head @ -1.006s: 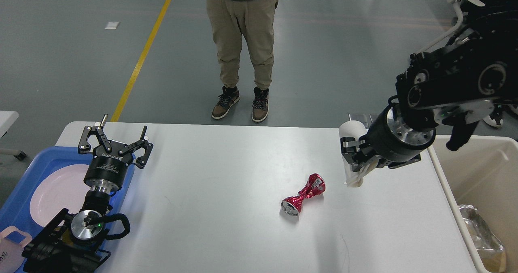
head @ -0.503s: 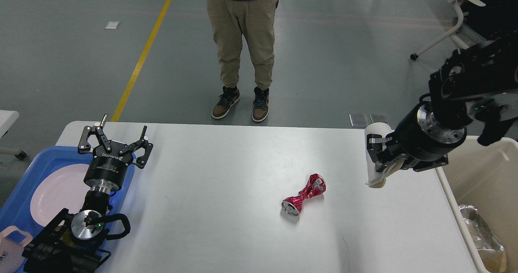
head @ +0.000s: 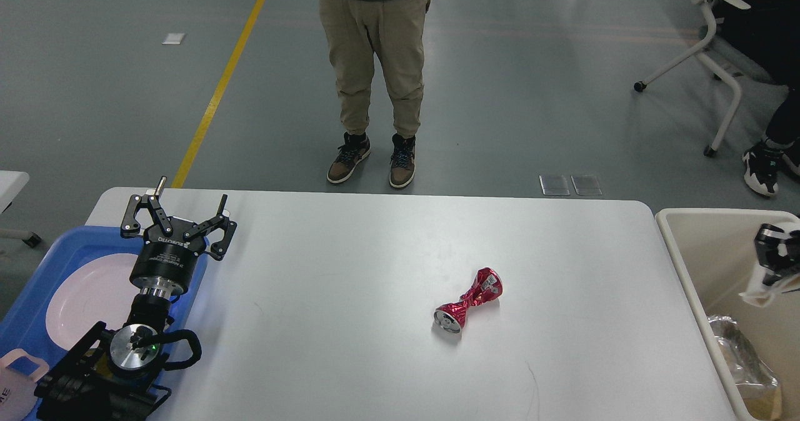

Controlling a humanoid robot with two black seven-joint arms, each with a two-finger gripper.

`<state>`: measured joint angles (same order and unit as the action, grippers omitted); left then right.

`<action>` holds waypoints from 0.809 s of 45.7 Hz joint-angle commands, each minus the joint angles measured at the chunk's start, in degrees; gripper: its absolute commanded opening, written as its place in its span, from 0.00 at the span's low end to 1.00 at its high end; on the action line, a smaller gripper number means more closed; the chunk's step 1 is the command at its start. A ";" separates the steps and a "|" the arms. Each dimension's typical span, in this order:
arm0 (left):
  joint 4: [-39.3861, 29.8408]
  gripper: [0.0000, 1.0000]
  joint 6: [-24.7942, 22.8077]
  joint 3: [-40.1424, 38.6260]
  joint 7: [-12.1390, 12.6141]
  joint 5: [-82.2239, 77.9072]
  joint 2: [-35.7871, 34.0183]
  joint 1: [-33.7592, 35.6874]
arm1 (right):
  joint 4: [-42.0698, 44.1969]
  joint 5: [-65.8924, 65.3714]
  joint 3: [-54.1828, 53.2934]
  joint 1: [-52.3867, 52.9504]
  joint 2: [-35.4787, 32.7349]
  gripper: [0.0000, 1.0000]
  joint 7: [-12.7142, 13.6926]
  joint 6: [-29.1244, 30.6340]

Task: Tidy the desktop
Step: 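Lift the paper cup and carry it into the bin, then open the right gripper inside the bin to drop the cup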

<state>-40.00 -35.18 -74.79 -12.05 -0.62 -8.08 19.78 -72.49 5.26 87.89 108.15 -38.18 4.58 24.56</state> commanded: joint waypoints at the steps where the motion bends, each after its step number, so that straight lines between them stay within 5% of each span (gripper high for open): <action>1: 0.01 0.96 -0.06 0.00 0.01 0.00 -0.01 -0.01 | 11.56 -0.34 -4.47 -12.94 -5.15 0.00 -0.01 -2.40; 9: 0.01 0.96 0.02 0.00 0.01 0.00 -0.01 0.08 | 22.03 -0.34 -18.00 -33.32 -7.35 0.00 -0.01 -13.11; 18: 0.10 0.96 0.02 0.00 0.01 0.00 -0.01 0.08 | 35.12 0.53 -30.13 -54.51 -1.91 0.00 -0.09 -23.49; 30: 0.01 0.96 0.02 0.00 0.01 0.00 -0.01 0.08 | 64.65 0.71 -40.42 -77.64 13.03 0.00 -0.09 -26.31; 37: 0.01 0.96 0.02 0.00 0.01 0.00 -0.01 0.08 | 70.38 0.71 -42.97 -81.25 16.90 0.00 -0.09 -26.40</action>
<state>-39.94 -35.19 -74.79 -12.04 -0.62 -8.09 19.88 -5.66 5.96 46.48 29.32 -23.65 4.47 -1.76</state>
